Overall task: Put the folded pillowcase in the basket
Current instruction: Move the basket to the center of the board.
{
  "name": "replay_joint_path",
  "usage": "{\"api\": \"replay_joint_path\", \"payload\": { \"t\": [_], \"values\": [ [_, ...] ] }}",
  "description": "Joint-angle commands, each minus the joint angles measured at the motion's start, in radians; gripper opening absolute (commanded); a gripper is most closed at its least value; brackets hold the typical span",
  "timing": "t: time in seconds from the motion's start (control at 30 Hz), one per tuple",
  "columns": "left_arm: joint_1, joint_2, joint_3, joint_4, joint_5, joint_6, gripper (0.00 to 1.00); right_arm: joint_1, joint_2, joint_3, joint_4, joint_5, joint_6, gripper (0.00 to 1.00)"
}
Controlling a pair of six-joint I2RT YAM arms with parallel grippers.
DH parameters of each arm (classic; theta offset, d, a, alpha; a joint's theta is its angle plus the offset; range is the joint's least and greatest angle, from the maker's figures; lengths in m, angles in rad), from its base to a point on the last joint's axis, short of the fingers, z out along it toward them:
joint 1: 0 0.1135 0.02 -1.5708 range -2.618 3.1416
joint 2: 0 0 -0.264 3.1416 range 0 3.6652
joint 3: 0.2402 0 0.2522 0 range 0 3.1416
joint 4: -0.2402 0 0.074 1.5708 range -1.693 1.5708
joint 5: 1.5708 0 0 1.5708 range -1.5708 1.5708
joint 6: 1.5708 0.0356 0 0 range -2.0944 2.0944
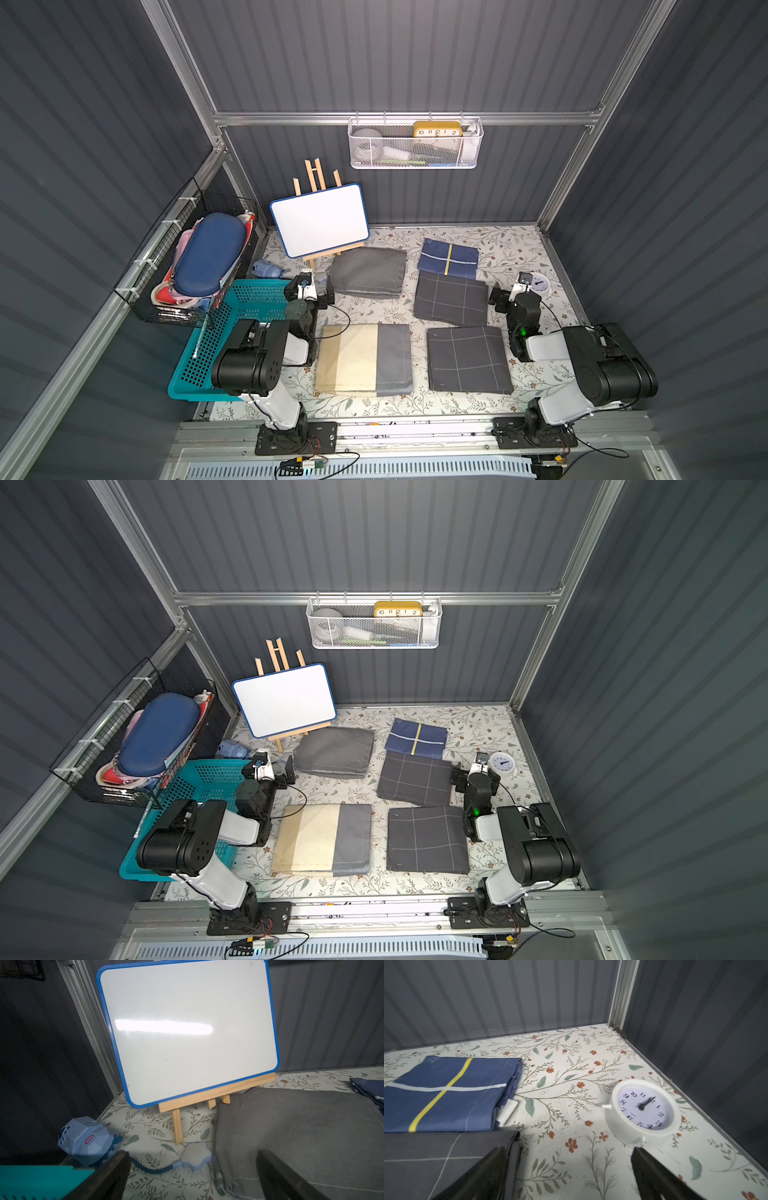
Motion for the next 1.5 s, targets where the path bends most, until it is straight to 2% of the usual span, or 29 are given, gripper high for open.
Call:
{"api": "replay_joint_path", "payload": {
  "t": [0.0, 0.1, 0.2, 0.27, 0.4, 0.5, 0.53, 0.63, 0.7, 0.8, 0.9, 1.0, 1.1, 1.33, 1.47],
  "values": [
    [-0.033, -0.134, 0.027, -0.157, -0.036, 0.014, 1.0, 0.034, -0.099, -0.054, 0.071, -0.004, -0.053, 0.99],
    [-0.095, -0.268, 0.045, -0.253, -0.08, 0.008, 1.0, 0.101, -0.293, -0.015, -0.17, 0.028, -0.098, 0.99],
    [-0.128, -0.403, 0.105, -0.418, -0.057, -0.066, 1.0, 0.114, -0.525, 0.08, -0.556, -0.012, 0.014, 0.99],
    [-0.128, -0.48, 0.157, -0.541, -0.028, -0.173, 1.0, 0.114, -0.653, 0.148, -0.765, -0.042, 0.113, 0.99],
    [-0.128, -0.58, 0.279, -0.832, 0.014, -0.347, 1.0, 0.114, -0.822, 0.239, -0.995, -0.049, 0.294, 0.99],
    [-0.128, -0.643, 0.376, -1.103, -0.004, -0.483, 1.0, 0.111, -0.917, 0.33, -1.28, 0.013, 0.479, 0.99],
    [-0.128, -0.664, 0.409, -1.199, -0.023, -0.527, 1.0, 0.107, -0.946, 0.344, -1.333, 0.013, 0.51, 0.99],
    [-0.127, -0.728, 0.462, -1.425, -0.085, -0.641, 1.0, 0.101, -0.999, 0.353, -1.402, -0.089, 0.508, 0.99],
    [-0.127, -0.768, 0.461, -1.496, -0.094, -0.646, 1.0, 0.101, -0.998, 0.381, -1.476, -0.141, 0.519, 0.99],
    [-0.127, -0.794, 0.461, -1.613, -0.184, -0.672, 1.0, 0.102, -0.961, 0.432, -1.58, -0.253, 0.514, 0.99],
    [-0.127, -0.773, 0.473, -1.703, -0.287, -0.708, 1.0, 0.115, -0.924, 0.465, -1.637, -0.341, 0.516, 0.99],
    [-0.127, -0.747, 0.487, -1.737, -0.316, -0.723, 1.0, 0.161, -0.894, 0.491, -1.672, -0.368, 0.508, 0.99],
    [-0.125, -0.728, 0.494, -1.731, -0.278, -0.723, 1.0, 0.251, -0.856, 0.508, -1.7, -0.342, 0.519, 0.99],
    [-0.127, -0.636, 0.564, -1.807, -0.136, -0.687, 1.0, 0.553, -0.707, 0.536, -1.719, -0.235, 0.574, 0.99],
    [-0.127, -0.59, 0.589, -1.855, 0.0, -0.641, 1.0, 0.698, -0.599, 0.581, -1.71, -0.183, 0.588, 0.99]
  ]
}}
